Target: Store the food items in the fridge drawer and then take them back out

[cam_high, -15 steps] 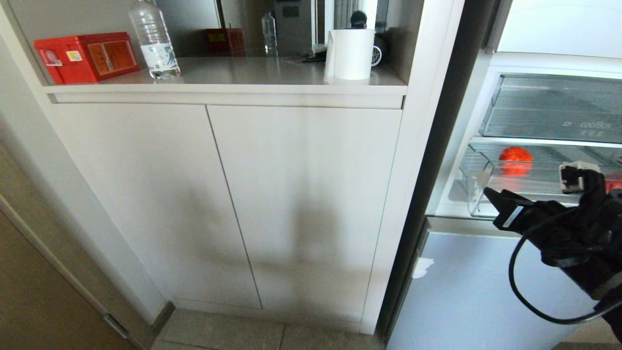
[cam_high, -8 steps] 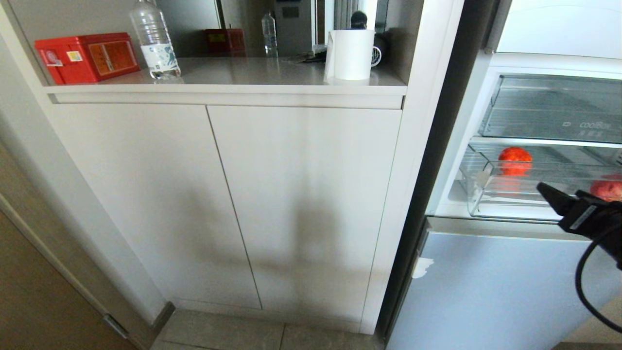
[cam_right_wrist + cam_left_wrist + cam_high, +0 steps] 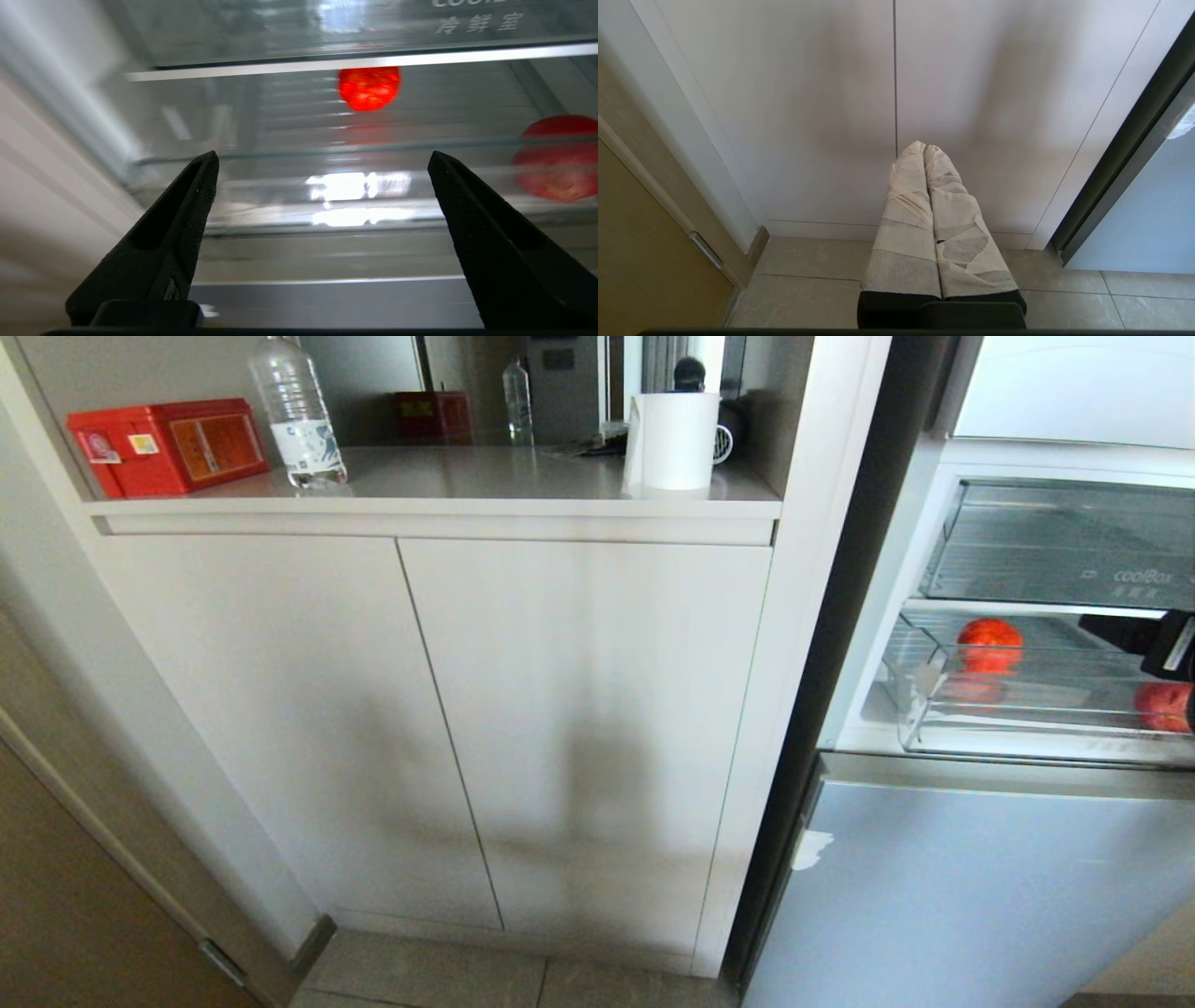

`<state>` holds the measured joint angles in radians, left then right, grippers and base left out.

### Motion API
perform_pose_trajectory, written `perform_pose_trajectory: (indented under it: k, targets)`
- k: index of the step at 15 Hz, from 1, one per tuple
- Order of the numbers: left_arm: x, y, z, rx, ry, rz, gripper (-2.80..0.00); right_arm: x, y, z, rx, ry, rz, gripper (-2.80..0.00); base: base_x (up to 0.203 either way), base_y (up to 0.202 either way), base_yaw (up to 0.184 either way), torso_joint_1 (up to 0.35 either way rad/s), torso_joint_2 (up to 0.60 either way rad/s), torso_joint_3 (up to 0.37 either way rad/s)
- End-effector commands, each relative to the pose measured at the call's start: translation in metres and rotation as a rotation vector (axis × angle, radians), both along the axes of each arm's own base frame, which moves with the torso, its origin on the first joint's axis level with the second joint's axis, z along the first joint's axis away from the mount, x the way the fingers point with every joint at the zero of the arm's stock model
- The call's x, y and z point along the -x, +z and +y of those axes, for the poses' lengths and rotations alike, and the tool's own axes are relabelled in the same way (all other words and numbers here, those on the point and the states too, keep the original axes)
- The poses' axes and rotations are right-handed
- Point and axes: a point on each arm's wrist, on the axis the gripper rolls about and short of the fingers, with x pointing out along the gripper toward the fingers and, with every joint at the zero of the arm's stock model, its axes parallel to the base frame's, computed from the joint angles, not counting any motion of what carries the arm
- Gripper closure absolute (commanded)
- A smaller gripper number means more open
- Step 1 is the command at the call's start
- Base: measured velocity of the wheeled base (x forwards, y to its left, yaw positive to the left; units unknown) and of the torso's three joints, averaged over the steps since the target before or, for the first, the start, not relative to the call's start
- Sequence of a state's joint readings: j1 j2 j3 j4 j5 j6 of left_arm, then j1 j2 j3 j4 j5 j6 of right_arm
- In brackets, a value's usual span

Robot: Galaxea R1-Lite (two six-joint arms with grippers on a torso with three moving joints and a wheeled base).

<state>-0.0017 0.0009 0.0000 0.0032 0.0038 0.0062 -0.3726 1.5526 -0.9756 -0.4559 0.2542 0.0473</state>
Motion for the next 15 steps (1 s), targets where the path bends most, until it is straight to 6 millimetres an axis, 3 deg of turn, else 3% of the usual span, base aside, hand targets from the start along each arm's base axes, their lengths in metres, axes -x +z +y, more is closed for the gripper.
perform_pose_trajectory:
  k: [1, 3, 5, 10, 13, 15]
  targets:
    - [0.000, 0.000, 0.000, 0.000, 0.001, 0.001, 0.00, -0.045, -0.014, -0.028, -0.007, -0.020, 0.108, -2.80, 0.000, 0.000, 0.000, 0.000, 0.00, 0.000]
    - [0.000, 0.000, 0.000, 0.000, 0.001, 0.001, 0.00, -0.063, -0.027, -0.043, -0.022, -0.031, 0.181, -2.80, 0.000, 0.000, 0.000, 0.000, 0.00, 0.000]
    - [0.000, 0.000, 0.000, 0.000, 0.000, 0.001, 0.00, -0.063, -0.033, -0.067, -0.033, -0.090, 0.201, -2.80, 0.000, 0.000, 0.000, 0.000, 0.00, 0.000]
    - [0.000, 0.000, 0.000, 0.000, 0.001, 0.001, 0.00, -0.011, -0.023, -0.134, -0.051, -0.302, 0.167, -2.80, 0.000, 0.000, 0.000, 0.000, 0.00, 0.000]
    - [0.000, 0.000, 0.000, 0.000, -0.001, 0.001, 0.00, 0.027, -0.010, -0.147, -0.071, -0.279, 0.121, -2.80, 0.000, 0.000, 0.000, 0.000, 0.00, 0.000]
    - [0.000, 0.000, 0.000, 0.000, 0.001, 0.001, 0.00, 0.033, -0.012, -0.149, -0.077, -0.290, 0.124, -2.80, 0.000, 0.000, 0.000, 0.000, 0.00, 0.000]
